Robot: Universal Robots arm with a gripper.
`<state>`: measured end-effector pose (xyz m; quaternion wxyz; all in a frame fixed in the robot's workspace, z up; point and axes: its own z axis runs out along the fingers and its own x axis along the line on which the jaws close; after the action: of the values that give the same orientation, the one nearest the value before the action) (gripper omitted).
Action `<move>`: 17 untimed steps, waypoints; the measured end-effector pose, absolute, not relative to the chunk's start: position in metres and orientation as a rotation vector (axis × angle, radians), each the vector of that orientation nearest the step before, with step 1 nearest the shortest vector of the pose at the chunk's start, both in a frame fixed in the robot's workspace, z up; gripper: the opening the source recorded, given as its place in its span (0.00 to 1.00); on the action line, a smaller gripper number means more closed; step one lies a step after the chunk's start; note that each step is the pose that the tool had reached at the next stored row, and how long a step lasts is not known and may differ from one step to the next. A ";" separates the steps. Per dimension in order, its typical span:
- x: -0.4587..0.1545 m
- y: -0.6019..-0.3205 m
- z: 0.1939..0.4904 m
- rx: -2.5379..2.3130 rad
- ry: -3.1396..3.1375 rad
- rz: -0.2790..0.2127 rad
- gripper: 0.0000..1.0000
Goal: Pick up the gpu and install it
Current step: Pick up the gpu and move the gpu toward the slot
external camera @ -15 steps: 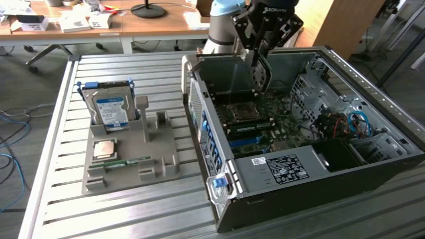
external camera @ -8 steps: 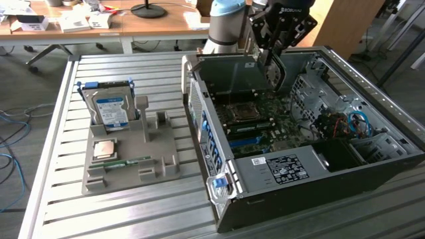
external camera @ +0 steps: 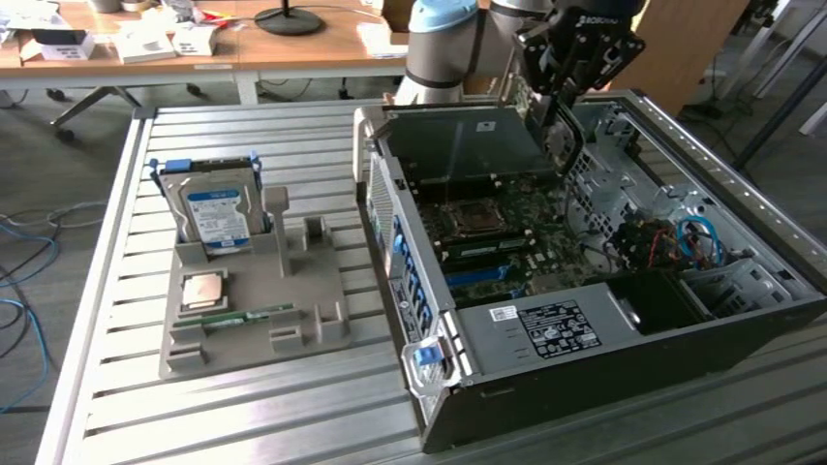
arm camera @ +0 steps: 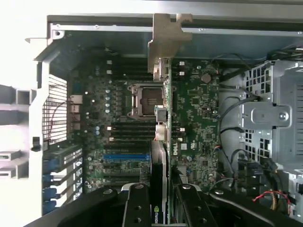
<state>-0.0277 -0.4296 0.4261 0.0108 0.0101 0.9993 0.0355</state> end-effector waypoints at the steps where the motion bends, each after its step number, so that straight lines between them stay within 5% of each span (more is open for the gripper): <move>1: -0.025 -0.430 0.426 0.032 3.118 0.111 0.27; 17: 0.018 -0.430 0.426 0.031 3.119 0.111 0.27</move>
<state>0.0175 -0.4296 0.4260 0.0104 0.0101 0.9993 0.0355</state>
